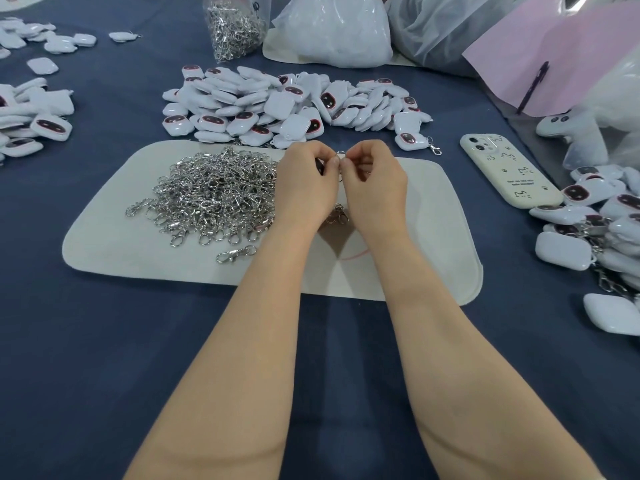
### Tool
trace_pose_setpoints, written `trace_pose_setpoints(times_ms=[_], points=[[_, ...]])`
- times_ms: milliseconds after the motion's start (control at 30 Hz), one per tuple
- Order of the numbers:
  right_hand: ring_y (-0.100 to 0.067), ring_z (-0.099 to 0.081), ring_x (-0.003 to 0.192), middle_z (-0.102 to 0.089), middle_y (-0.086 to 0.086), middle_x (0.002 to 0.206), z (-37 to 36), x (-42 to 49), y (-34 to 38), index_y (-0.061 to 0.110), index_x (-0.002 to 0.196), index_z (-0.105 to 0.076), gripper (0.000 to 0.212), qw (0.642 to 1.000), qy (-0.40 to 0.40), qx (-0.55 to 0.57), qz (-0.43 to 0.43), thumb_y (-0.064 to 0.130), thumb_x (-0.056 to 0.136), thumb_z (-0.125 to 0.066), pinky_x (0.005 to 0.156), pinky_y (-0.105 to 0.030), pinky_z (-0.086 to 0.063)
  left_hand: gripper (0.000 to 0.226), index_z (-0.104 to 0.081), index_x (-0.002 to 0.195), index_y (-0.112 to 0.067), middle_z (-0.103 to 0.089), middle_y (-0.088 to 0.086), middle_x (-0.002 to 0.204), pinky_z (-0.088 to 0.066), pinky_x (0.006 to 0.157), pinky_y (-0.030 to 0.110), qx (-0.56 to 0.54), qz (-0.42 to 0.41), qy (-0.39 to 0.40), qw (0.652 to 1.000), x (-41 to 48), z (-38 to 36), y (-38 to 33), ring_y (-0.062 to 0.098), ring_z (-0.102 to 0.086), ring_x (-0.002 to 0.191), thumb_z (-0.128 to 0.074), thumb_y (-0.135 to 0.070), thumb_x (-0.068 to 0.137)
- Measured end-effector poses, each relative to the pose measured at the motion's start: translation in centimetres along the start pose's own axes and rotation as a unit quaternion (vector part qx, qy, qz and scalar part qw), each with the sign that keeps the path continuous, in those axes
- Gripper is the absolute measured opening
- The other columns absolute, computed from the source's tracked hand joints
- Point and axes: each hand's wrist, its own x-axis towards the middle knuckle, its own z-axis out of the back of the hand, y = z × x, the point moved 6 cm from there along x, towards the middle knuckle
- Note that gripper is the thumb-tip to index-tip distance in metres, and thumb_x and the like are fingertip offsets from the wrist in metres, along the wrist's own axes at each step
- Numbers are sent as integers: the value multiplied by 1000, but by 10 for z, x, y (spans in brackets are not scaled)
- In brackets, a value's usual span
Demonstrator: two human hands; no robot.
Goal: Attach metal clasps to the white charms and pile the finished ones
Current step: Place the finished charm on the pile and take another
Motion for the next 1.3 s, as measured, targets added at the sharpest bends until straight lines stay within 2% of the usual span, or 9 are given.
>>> trace_pose_setpoints(times_ms=[267,433,600,700,800,900,1000,1067,1300], points=[[-14,-51,87,-60,-7,97,-3,-2,8,1,97,-56,9,995,23,-63,72,1,89,-51,81,-20,-41,12,-67,88,-13,-58,-3,79,-30,60,13,6,7,16,1000,0,1,-1,1,-47,60,-56,-13,90],[-22,-53,88,-59,-9,95,-6,-5,13,0,95,-53,9,990,45,-80,106,-3,89,-46,79,-27,-42,9,-64,85,-19,-57,-6,65,-47,68,25,-35,46,47,997,1,3,4,20,-62,67,-57,-15,90],[-24,-53,87,-58,-10,94,-6,-5,12,1,95,-53,7,991,41,-81,103,-1,90,-48,77,-30,-43,9,-67,87,-15,-55,-8,62,-41,63,19,-13,31,42,999,2,8,2,11,-56,58,-58,-15,89],[-23,-53,86,-59,-10,93,-4,-3,12,0,95,-54,6,992,25,-80,98,1,90,-51,77,-30,-43,11,-68,89,-14,-59,-2,78,-38,68,18,57,-12,27,998,3,10,-8,14,-53,68,-57,-14,90],[-25,-54,85,-61,-12,92,-3,-3,11,-2,94,-54,6,993,17,-79,89,3,91,-51,78,-34,-44,13,-67,91,-12,-60,8,104,-47,82,34,106,-37,23,993,3,10,-16,25,-58,88,-54,-15,90],[-26,-53,82,-59,-13,89,-3,-5,12,-2,91,-53,5,993,15,-77,92,1,90,-50,76,-35,-44,13,-66,91,-11,-59,10,106,-48,84,39,120,-43,26,991,2,9,-17,27,-59,89,-54,-15,90],[-28,-51,82,-58,-14,89,-3,-6,14,-3,90,-52,5,991,17,-82,106,-1,89,-47,75,-35,-43,12,-67,90,-13,-62,5,95,-43,75,24,104,-38,30,993,3,9,-13,18,-57,79,-56,-15,90],[-28,-52,83,-58,-14,90,-4,-6,15,-2,91,-52,6,989,23,-88,117,-2,89,-47,75,-36,-43,9,-66,86,-16,-58,-5,72,-34,57,12,58,-8,48,997,4,11,-7,3,-53,60,-58,-15,89],[-29,-55,85,-59,-14,88,-2,-5,11,-2,90,-51,5,990,24,-85,107,-2,89,-46,76,-39,-45,12,-64,90,-23,-56,-8,66,-41,48,13,-87,71,106,988,3,9,6,-3,-54,41,-58,-13,89]])
